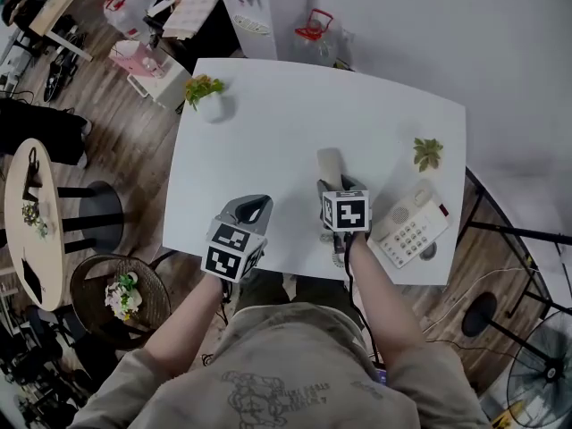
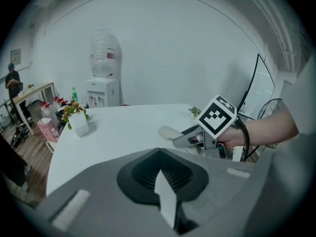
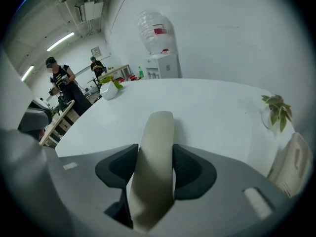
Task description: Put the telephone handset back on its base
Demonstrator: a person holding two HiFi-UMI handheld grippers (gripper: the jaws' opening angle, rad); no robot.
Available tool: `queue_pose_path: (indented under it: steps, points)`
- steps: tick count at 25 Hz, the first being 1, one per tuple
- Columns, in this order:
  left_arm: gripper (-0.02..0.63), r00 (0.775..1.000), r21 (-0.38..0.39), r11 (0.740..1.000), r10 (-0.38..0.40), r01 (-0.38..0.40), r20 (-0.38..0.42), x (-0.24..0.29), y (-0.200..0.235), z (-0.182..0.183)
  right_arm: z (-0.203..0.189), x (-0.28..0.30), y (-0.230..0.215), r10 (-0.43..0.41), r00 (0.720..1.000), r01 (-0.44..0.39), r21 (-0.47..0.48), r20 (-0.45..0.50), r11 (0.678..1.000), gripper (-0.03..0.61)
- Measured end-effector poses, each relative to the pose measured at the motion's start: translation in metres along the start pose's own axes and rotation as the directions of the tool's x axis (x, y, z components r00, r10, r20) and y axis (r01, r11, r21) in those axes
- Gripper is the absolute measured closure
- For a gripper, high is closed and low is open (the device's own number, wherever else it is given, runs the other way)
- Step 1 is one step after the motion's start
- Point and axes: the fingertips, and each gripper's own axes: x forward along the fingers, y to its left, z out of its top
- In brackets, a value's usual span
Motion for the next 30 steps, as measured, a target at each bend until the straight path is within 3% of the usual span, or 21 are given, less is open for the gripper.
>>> queue_pose_path:
  steps: [11,20,26,30]
  points:
    - [0.612,0.998,0.030,0.999,-0.024,0.023,0.050,-0.021,-0.005,0.026,0.021,-0.074,0.013,0.038,0.992,-0.047,0.075,0.120,0.996,0.334]
    - [0.613,0.994,0.099,0.992,-0.087,0.081,0.061,-0.028,-0.033,0.046,0.025,-0.136,0.003,-0.005,0.973,-0.034,0.167,0.230,0.985,0.334]
    - [0.614,0.986,0.162,0.976,-0.155,0.143,0.067,-0.020,-0.056,0.062,0.013,-0.153,-0.015,-0.093,0.959,0.018,0.269,0.269,0.963,0.334]
    - [0.613,0.977,0.189,0.964,-0.203,0.187,0.065,-0.011,-0.073,0.073,-0.002,-0.165,-0.045,-0.216,0.933,0.091,0.390,0.288,0.916,0.334]
